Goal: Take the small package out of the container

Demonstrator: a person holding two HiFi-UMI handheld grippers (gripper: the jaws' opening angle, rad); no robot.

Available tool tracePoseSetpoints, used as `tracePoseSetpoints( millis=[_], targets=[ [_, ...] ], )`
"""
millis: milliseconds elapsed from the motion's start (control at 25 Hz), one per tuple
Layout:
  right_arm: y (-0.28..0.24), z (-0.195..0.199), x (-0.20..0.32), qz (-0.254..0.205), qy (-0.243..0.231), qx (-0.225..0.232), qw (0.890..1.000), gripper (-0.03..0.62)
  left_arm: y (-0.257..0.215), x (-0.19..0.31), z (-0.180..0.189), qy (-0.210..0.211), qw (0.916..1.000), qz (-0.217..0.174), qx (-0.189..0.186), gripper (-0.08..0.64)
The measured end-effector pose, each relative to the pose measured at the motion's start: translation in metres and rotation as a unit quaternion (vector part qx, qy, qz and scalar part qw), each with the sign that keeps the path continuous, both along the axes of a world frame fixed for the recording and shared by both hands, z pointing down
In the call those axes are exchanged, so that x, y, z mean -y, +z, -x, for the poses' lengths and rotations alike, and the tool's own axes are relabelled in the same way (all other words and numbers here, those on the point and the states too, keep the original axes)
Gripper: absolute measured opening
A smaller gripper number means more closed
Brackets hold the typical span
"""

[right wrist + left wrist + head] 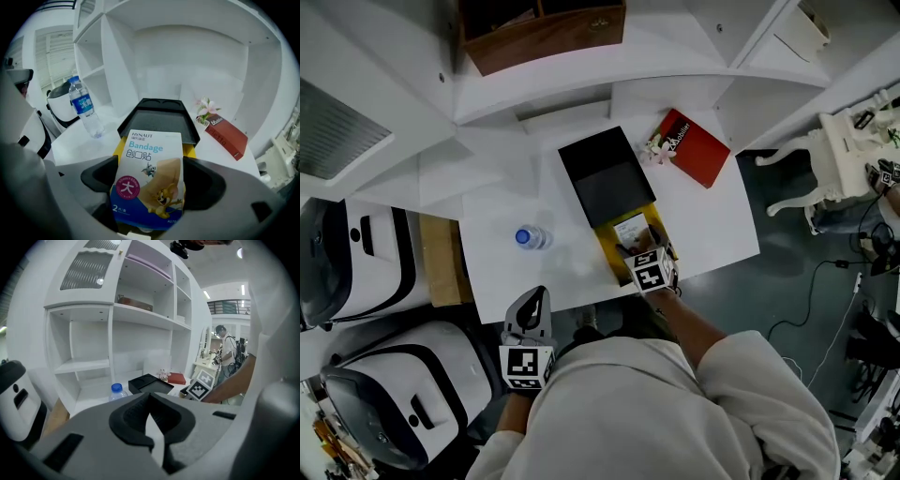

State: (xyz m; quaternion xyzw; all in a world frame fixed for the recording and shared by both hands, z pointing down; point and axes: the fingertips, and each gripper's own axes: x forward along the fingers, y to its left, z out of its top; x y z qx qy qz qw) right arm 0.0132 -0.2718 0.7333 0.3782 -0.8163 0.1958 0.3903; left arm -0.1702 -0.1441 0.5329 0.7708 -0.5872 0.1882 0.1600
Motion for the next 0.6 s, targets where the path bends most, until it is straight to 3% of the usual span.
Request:
tracePoseSetpoints(
  millis=[280, 600],
  targets=[
    [-0.067, -0.001, 0.007, -0.076, 0.013, 0.038, 0.996, 0.428, -0.010, 0.003, -0.012, 0.027, 0.9994, -0.021, -0.006, 0.008],
    [-0.126, 0.001, 0.006, -0.131, 0.019, 0.072, 0.989, 0.429, -0.008, -0.003, -0.022, 0.049, 0.9986, -0.016, -0.012, 0.008]
  ],
)
